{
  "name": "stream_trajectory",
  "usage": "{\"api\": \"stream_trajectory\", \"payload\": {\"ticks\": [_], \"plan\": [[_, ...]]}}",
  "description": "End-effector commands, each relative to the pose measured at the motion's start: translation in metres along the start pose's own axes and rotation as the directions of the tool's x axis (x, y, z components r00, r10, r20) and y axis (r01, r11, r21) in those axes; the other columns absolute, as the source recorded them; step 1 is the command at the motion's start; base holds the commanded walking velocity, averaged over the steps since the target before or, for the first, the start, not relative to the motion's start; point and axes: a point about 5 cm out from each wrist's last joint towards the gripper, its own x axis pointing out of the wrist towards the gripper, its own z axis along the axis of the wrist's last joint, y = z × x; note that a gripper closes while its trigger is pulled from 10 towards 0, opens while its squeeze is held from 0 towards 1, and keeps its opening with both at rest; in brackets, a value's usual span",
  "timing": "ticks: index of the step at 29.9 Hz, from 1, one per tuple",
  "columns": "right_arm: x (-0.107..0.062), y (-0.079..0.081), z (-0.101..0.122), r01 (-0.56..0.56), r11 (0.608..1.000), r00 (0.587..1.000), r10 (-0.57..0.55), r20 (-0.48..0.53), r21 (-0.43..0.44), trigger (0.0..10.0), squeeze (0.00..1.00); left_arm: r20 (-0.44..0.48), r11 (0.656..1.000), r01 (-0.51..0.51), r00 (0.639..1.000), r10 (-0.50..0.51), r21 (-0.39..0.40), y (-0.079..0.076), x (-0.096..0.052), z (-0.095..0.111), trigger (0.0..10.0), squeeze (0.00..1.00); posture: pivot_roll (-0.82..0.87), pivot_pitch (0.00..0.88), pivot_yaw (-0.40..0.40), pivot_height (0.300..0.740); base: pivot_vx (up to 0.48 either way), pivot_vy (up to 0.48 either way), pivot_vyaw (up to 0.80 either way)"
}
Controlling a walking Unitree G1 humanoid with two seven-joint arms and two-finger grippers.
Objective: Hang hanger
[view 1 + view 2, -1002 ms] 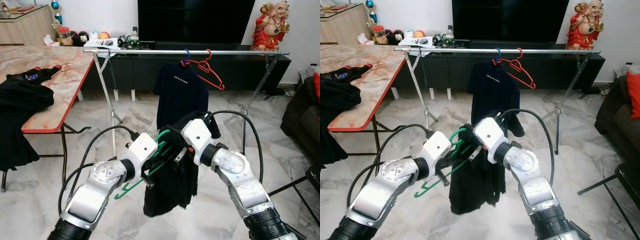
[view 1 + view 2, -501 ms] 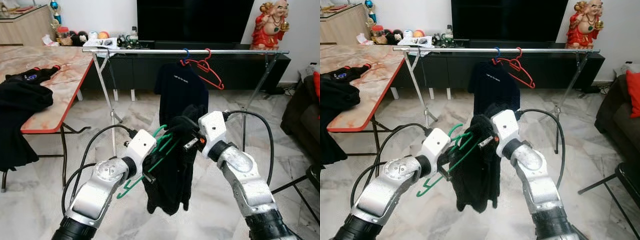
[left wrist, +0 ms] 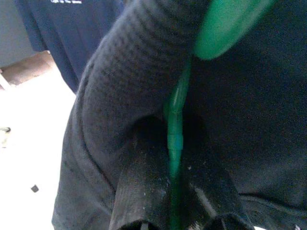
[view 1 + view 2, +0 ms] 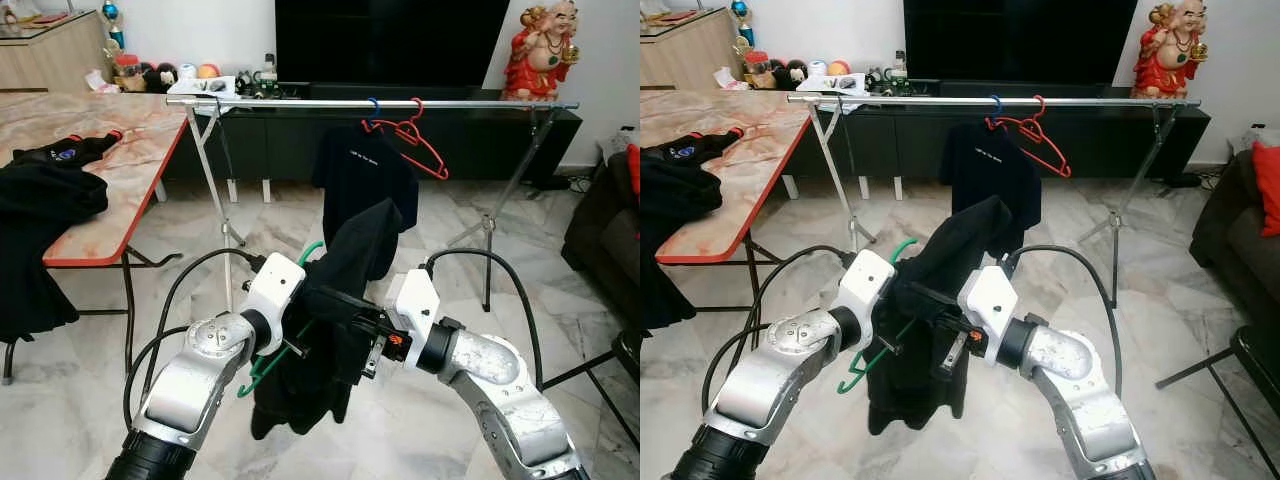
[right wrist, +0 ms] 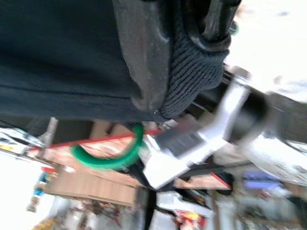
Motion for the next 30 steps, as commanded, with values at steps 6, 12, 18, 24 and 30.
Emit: {"api": "stream_trajectory", "payload": {"ticks": [6, 12, 18, 24, 30], "plan": [[-0.005, -0.04, 0.008, 0.28, 0.96, 0.96, -0.28, 0.012, -0.009, 10.0, 0.0, 0.025, 1.0, 0.0, 1.0, 0.0, 0.003, 0.002, -0.001, 0.008, 10.0, 0.0, 0.08, 0.027, 0.003, 0.74, 0.0, 0.0, 0.0], [0.001, -0.028, 0.012, 0.209, 0.978, 0.977, -0.208, 0.051, -0.004, 10.0, 0.0, 0.026, 0.999, 0.048, 0.998, -0.049, 0.008, -0.004, -0.002, 0.008, 10.0, 0.0, 0.08, 0.028, 0.001, 0.74, 0.0, 0.0, 0.0], [0.004, -0.011, 0.014, 0.087, 0.996, 0.994, -0.086, 0.071, -0.005, 10.0, 0.0, 0.031, 0.998, 0.068, 0.997, -0.068, 0.016, -0.007, -0.003, 0.008, 10.0, 0.0, 0.08, 0.028, 0.001, 0.74, 0.0, 0.0, 0.0], [0.001, -0.021, 0.009, 0.148, 0.989, 0.988, -0.148, 0.037, 0.004, 10.0, 1.0, 0.042, 0.998, 0.061, 0.997, -0.062, 0.025, -0.005, -0.002, 0.01, 10.0, 0.0, 0.08, 0.027, 0.002, 0.74, 0.0, 0.0, 0.0], [-0.001, -0.021, 0.005, 0.14, 0.99, 0.99, -0.14, -0.009, -0.019, 10.0, 1.0, 0.052, 0.999, 0.034, 0.998, -0.035, 0.017, -0.001, -0.002, 0.012, 10.0, 0.0, 0.08, 0.027, 0.002, 0.74, 0.0, 0.0, 0.0]]}}
